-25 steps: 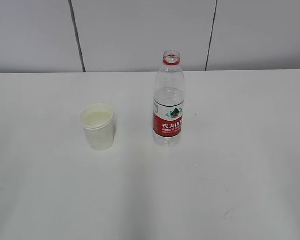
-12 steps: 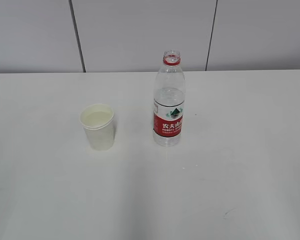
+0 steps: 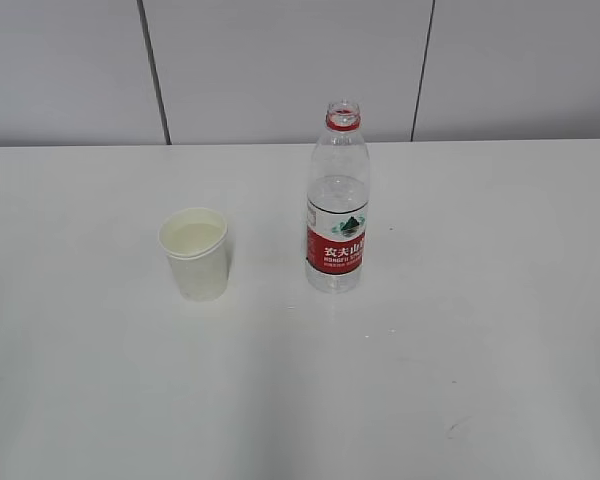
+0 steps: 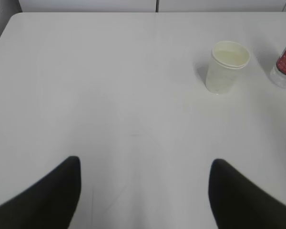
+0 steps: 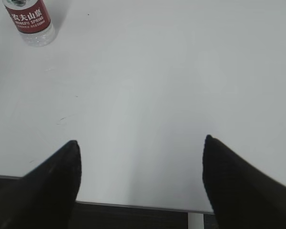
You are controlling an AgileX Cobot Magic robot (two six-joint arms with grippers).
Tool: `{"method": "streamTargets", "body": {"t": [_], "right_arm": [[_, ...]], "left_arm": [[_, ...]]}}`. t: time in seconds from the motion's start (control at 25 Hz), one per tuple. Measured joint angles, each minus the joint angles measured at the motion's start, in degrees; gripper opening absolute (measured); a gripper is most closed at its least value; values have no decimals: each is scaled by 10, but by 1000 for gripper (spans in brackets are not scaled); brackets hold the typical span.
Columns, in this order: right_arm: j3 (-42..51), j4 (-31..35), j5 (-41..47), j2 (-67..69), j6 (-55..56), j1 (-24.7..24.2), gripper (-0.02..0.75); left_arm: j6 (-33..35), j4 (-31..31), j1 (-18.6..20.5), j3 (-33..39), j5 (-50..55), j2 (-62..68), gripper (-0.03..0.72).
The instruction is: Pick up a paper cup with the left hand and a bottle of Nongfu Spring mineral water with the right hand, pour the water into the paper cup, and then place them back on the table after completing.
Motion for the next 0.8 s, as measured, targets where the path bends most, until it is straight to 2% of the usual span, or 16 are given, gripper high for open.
{"method": "streamTargets", "body": {"t": [0.8], "right_arm": [[0,14,0,0,3,0,587]], "left_arm": [[0,0,0,0,1,0,510]]}}
